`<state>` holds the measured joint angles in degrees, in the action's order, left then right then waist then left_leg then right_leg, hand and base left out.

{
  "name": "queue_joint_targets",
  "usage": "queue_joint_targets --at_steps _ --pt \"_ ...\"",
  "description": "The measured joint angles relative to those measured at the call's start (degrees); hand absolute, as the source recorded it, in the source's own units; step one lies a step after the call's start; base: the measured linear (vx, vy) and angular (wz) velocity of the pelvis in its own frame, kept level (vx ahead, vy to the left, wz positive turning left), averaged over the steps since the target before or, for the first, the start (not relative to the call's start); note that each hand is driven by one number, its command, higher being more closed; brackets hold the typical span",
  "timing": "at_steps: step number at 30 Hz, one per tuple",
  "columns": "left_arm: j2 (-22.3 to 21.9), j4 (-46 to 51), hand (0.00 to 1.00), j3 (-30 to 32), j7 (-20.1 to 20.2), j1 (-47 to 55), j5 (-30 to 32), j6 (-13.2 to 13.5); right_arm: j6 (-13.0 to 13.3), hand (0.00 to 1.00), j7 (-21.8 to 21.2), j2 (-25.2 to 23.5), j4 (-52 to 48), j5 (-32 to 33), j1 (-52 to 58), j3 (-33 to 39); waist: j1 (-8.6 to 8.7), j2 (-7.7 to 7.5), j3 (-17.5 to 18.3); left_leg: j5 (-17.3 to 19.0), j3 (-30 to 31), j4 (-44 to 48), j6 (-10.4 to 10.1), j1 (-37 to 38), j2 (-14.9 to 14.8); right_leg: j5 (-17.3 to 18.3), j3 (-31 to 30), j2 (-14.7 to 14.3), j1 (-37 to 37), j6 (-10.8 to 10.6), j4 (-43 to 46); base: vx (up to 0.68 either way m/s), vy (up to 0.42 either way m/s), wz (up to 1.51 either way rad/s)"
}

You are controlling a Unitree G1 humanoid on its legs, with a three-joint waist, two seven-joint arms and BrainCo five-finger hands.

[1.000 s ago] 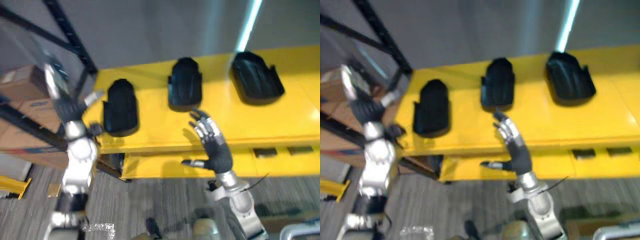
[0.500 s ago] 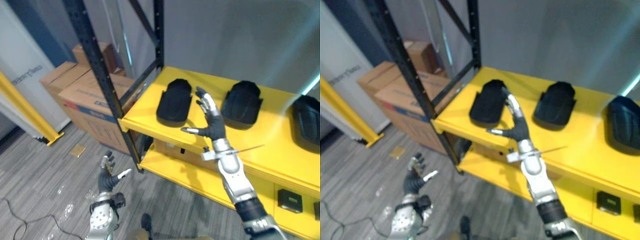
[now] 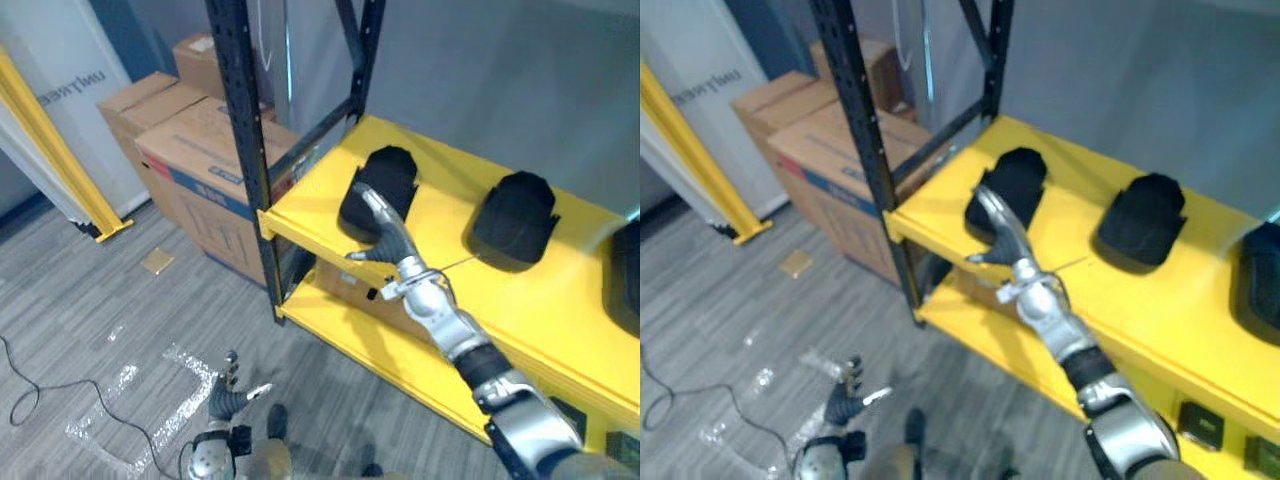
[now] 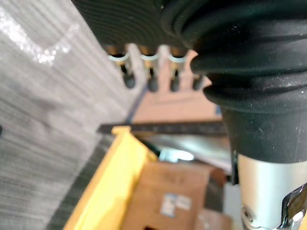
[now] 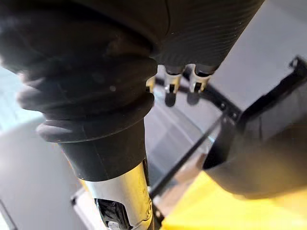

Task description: Walk over and take plastic housings, then place them on the shelf

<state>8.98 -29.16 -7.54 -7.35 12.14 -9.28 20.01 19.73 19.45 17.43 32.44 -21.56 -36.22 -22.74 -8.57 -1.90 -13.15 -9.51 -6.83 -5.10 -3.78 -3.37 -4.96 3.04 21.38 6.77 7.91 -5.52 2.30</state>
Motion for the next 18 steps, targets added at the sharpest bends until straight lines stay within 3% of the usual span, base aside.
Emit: queue_joint_targets --at_steps 3,8,14,18 --pt "0.00 0.00 0.00 -0.15 2.80 -0.39 -3.81 0.00 -0.52 0.00 3.03 0.03 3.64 -1.42 -4.44 0.51 -0.17 0.76 -1.12 -0.26 0.38 0.00 0.21 -0.63 -0.22 -0.02 0.50 -0.29 -0.39 0.02 0.01 -0.02 -0.011 0.07" --pt "0.09 0.00 0.00 -1.68 5.91 -1.22 -6.11 -0.11 -0.80 0.00 2.25 0.28 6.84 -1.56 -10.04 1.28 -0.46 0.96 -3.86 -0.72 0.48 0.02 -0.07 -1.91 -0.52 -0.32 0.51 -0.62 -1.61 -0.05 0.05 0.00 0.000 0.00" --pt "-0.05 0.60 0.00 -2.69 6.36 -2.05 -6.67 -0.93 -2.89 0.00 1.50 0.39 9.19 0.55 -10.66 1.30 -1.46 1.10 -4.01 -0.97 0.18 0.12 0.03 -1.74 -0.51 -0.33 0.46 -0.55 -1.60 0.23 0.05 0.03 -0.025 -0.02" --pt "-0.82 0.84 0.00 -3.23 6.53 -2.06 -8.14 -1.38 -4.94 0.00 0.03 0.89 13.14 0.68 -14.12 1.32 -1.51 2.67 -5.05 -1.12 0.35 0.05 -0.20 -1.61 -1.03 -0.16 0.56 -1.06 -1.52 0.49 0.39 -0.03 -0.019 0.00"
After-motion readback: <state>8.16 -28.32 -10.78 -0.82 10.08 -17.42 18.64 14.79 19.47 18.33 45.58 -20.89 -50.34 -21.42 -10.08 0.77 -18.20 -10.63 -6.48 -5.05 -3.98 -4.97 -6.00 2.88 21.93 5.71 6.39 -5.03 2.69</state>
